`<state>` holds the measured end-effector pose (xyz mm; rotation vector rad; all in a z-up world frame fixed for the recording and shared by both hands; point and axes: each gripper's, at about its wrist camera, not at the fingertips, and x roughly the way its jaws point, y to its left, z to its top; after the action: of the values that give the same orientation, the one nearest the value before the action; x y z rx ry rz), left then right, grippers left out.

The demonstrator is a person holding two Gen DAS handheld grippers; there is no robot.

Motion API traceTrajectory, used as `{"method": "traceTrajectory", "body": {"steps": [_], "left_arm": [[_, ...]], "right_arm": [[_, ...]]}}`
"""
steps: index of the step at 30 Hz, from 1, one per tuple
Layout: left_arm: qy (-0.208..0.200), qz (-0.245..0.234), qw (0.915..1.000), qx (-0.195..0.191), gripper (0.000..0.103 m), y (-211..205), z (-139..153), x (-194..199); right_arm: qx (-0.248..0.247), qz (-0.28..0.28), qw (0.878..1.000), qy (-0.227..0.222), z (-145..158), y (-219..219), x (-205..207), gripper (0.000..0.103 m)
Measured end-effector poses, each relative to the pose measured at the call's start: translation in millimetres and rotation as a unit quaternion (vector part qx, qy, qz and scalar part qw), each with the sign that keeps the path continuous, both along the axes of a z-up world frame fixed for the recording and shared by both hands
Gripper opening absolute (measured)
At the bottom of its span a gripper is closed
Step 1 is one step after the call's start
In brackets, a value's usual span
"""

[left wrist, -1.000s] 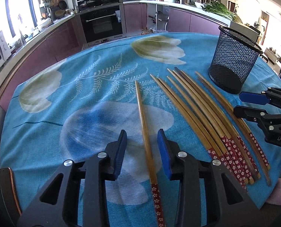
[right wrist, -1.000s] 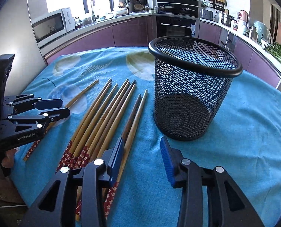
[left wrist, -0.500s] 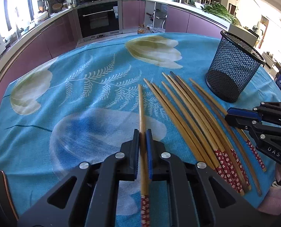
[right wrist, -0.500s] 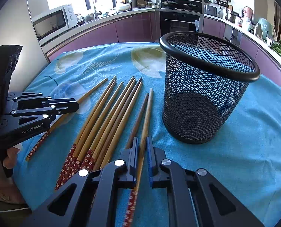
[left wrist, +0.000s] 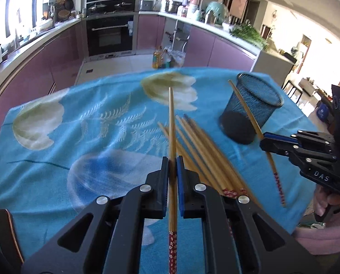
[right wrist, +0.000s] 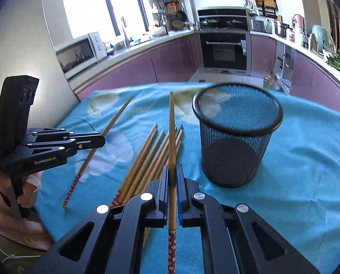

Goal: Organize utensils
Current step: 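Lift both held chopsticks upright and carry them over the black mesh cup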

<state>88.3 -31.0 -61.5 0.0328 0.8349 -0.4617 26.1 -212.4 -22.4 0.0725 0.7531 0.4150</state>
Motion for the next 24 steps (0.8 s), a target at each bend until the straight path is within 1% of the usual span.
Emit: {"method": "traceTrajectory", "body": {"steps": [7, 14, 18, 21, 24], "left_arm": [[-0.036, -0.037, 0.9967, -0.063, 0.008, 8.6, 46.5, -18.4], [-0.1, -0.058, 0.9864, -0.117, 0.008, 11.6, 99.3, -33.5], [-0.126, -0.064, 0.9789, -0.148, 0.008, 4.6, 127.8, -28.5], [-0.139, -0.07, 0.9749, -0.159, 0.008, -4.8, 147.9, -22.1], [-0.145, -0.081, 0.9718, -0.167, 0.008, -20.5, 164.1, -14.4]], "right_arm": [[0.029, -0.001, 0.998, -0.053, 30.1, -13.6, -14.3, 0.005], [0.053, -0.006, 0.993, -0.103, 60.7, -30.0, -19.2, 0.005], [0.055, -0.008, 0.989, -0.134, 83.7, -39.6, -15.5, 0.005], [0.055, -0.009, 0.987, -0.154, 101.0, -48.5, -11.8, 0.005], [0.043, -0.018, 0.984, -0.173, 113.3, -55.9, -8.2, 0.005]]}}
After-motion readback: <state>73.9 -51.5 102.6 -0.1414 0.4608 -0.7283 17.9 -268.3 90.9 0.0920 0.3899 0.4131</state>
